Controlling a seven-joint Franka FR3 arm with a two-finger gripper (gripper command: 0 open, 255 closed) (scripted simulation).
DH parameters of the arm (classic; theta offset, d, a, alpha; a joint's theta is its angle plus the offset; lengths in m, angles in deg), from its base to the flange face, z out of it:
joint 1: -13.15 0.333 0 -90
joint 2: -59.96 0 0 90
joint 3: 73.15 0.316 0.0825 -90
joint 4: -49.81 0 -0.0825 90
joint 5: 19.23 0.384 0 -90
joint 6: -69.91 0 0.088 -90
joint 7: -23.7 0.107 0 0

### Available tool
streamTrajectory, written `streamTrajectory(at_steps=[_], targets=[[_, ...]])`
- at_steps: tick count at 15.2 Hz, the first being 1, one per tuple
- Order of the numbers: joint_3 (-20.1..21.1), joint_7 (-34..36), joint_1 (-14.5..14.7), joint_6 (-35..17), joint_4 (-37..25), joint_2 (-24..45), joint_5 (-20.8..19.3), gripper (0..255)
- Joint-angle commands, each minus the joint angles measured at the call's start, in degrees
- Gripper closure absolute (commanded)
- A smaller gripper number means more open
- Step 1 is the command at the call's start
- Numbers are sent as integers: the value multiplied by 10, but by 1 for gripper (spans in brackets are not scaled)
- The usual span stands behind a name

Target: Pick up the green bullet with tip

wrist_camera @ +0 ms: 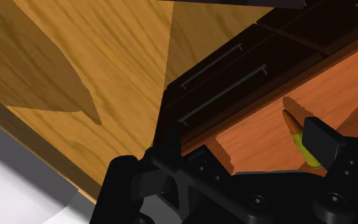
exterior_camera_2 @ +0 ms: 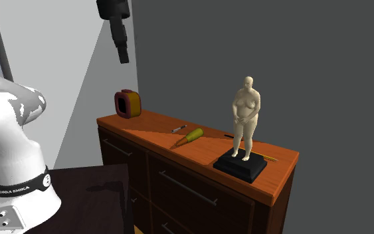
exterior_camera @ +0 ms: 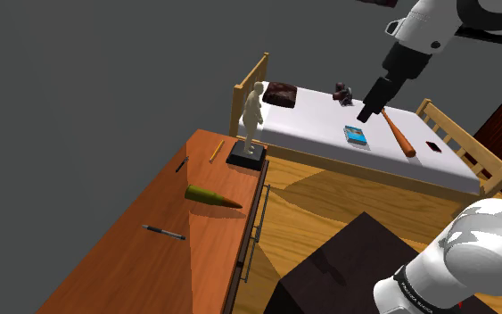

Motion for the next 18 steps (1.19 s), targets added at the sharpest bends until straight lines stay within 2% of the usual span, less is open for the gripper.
streamTrajectory(at_steps=[1,10,18], targets=[[0,0,0,0,0,0,0,0],[67,21,29,-112,-14,157,6,0],[124,50,45,-189,-67,318,-19,0]])
